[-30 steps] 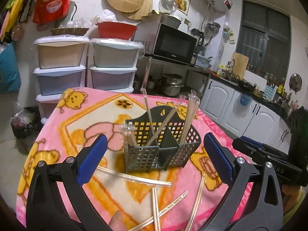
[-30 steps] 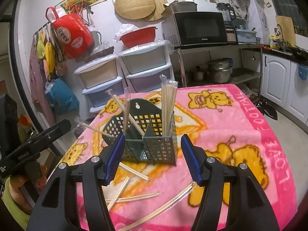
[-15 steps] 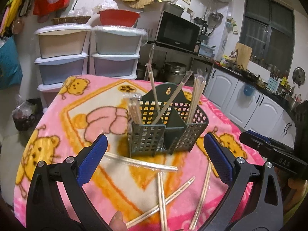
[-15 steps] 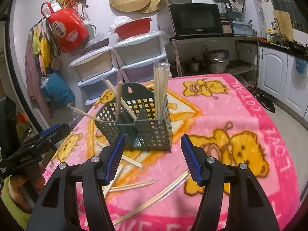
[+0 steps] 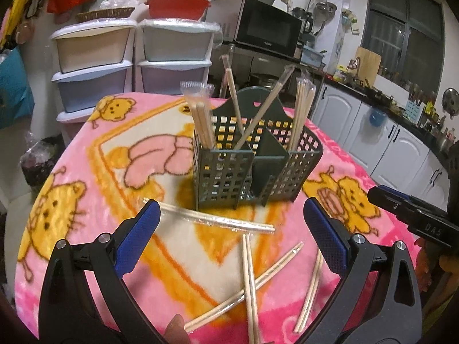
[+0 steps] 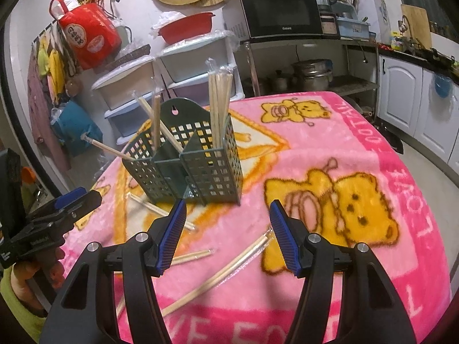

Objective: Organize utensils
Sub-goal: 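Move both open grippers back over the wrapped chopsticks on the blanket, then close the right gripper on a wrapped chopstick while the left gripper grasps another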

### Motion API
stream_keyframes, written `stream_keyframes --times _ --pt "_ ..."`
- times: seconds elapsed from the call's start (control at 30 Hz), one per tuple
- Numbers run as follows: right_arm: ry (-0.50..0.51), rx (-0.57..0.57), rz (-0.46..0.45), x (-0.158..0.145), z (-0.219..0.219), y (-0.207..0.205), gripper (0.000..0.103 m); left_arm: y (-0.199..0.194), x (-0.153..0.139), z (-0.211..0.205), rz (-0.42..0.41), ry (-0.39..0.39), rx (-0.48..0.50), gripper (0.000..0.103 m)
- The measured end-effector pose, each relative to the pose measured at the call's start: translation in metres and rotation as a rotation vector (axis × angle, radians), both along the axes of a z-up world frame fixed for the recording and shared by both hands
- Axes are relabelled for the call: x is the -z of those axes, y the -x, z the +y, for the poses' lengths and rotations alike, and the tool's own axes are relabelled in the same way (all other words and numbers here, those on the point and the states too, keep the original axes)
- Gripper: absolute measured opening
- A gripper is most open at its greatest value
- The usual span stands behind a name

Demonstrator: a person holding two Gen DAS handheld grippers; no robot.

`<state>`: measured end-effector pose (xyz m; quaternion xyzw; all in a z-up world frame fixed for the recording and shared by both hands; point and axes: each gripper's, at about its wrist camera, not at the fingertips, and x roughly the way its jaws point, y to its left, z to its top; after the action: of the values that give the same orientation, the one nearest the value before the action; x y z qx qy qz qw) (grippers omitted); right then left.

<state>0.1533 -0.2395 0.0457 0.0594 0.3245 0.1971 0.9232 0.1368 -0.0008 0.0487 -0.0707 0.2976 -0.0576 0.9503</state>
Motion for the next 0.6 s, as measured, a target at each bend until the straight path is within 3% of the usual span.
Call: stream_keyframes --times 0.6 --pt "0.025 0.012 0.079 0.029 -0.006 -0.005 0.058 -0.013 0.031 -0.015 0.092 -0.036 0.046 0.092"
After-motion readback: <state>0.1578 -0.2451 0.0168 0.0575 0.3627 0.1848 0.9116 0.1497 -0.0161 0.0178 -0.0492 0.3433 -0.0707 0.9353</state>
